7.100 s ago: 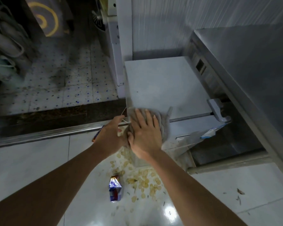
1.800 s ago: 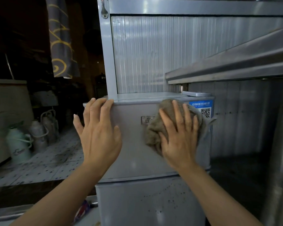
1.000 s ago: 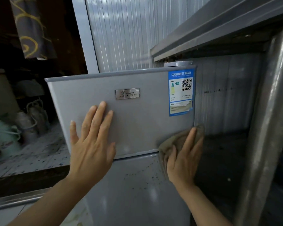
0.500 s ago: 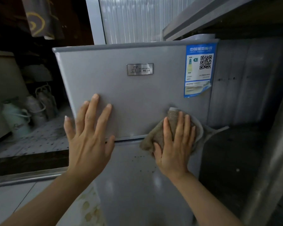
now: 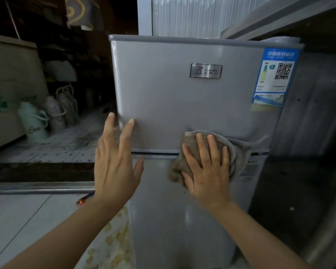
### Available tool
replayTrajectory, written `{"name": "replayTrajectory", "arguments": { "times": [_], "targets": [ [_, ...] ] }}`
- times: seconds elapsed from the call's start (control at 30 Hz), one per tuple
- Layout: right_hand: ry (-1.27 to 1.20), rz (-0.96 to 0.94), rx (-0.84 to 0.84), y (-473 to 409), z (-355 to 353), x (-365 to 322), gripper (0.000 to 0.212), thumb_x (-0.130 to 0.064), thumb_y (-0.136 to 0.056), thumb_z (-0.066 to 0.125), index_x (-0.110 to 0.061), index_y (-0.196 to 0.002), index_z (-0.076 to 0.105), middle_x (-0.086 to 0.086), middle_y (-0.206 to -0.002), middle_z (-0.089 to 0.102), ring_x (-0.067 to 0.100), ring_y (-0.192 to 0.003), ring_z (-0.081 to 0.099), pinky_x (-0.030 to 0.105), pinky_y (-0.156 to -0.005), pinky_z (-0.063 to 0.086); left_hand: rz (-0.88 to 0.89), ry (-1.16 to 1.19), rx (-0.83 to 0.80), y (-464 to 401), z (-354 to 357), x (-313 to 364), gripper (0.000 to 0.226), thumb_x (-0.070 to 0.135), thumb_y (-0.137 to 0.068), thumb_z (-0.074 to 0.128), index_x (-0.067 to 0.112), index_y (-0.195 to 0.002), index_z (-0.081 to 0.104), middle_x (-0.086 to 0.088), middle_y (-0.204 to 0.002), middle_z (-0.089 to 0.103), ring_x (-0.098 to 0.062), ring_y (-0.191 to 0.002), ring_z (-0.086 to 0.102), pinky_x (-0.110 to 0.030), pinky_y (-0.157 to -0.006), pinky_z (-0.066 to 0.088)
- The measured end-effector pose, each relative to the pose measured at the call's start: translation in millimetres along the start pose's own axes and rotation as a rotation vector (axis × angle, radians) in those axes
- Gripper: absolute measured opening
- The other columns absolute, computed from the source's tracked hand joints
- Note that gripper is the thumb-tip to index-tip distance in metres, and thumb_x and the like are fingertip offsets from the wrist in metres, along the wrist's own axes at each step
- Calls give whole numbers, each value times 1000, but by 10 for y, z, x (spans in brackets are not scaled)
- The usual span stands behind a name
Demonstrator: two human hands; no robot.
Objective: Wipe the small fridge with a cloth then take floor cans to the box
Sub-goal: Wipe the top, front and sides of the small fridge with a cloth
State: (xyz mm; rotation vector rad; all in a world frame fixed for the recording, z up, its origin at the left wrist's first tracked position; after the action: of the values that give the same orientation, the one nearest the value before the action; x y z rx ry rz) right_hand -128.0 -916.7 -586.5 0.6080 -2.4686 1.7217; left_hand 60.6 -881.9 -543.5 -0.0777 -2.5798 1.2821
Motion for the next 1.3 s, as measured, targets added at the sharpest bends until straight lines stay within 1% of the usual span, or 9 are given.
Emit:
{"name": "replayTrajectory", "arguments": {
  "times": [0.13,0.27,0.33,0.43,0.53,0.7,0.8,1.03,1.3],
  "targets": [
    [-13,-2,47,-406,-132,1,69,-44,-85,47,-29,-147,21,5,-154,15,29,-143,13,46,-115,3,-36,162,-46,159,34,-134,98,16,-71,76,23,-146,14,-6,-148,24,-26,-126,41,-34,-85,50],
    [-35,109,132,-803,-174,-194,70,-44,-86,50,-26,-148,23,8,-157,15,32,-143,12,50,-115,5,-18,259,-72,218,93,-218,93,11,-76,71,22,-147,12,-2,-145,33,-11,-129,34,-21,-102,25],
    [-55,40,149,-736,-157,-244,67,-43,-90,49,-22,-147,22,11,-153,16,34,-141,16,51,-114,8,-62,332,-115,239,107,-298,93,12,-80,68,27,-148,6,3,-146,36,-8,-128,36,-17,-102,24],
    [-80,-43,149,-413,-145,-31,57,-38,-97,39,-17,-145,17,19,-150,25,36,-140,18,52,-113,12,-85,447,-180,249,94,-400,91,13,-83,66,30,-148,5,13,-143,40,-3,-125,42,-16,-98,31],
    [-76,95,120,-286,-118,40,56,-33,-97,37,-12,-145,20,21,-151,21,40,-141,15,55,-113,10,-124,556,-229,253,104,-477,90,12,-83,65,34,-147,6,22,-136,43,3,-119,46,-12,-92,35],
    [-79,44,100,-481,-47,-616,49,-34,-94,42,-23,-141,37,6,-153,17,34,-141,16,51,-114,10,-231,692,-237,271,130,-526,91,10,-83,63,36,-147,4,18,-135,46,3,-115,51,-21,-95,44],
    [-78,104,108,-597,-39,-844,50,-36,-93,42,-25,-142,39,6,-152,18,33,-141,17,51,-113,10,-283,696,-209,325,169,-601,89,1,-85,59,35,-147,4,25,-126,44,15,-102,52,-9,-85,47],
    [-189,-121,131,-694,-13,-1092,48,-34,-100,34,-22,-145,22,6,-152,21,27,-142,22,44,-117,7,-367,621,-189,408,230,-675,87,-6,-82,56,27,-148,10,7,-136,46,12,-91,52,-2,-72,43],
    [-166,-256,161,-461,11,-926,27,-17,-96,51,-18,-123,56,8,-150,32,28,-141,29,46,-116,16,-345,624,-158,285,78,-625,85,-5,-82,55,34,-145,13,20,-123,45,8,-98,53,-12,-80,45]
  ]
}}
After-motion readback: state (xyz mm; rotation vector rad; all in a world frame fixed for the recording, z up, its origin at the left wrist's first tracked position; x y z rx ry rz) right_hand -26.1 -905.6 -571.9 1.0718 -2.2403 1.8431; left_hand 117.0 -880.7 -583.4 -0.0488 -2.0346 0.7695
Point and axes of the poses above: each hand's wrist, its own y-axis away from the middle knuckle, its own z-axis out of the palm, x = y × z, the point moved 6 cm from there along -y, towards the middle knuckle
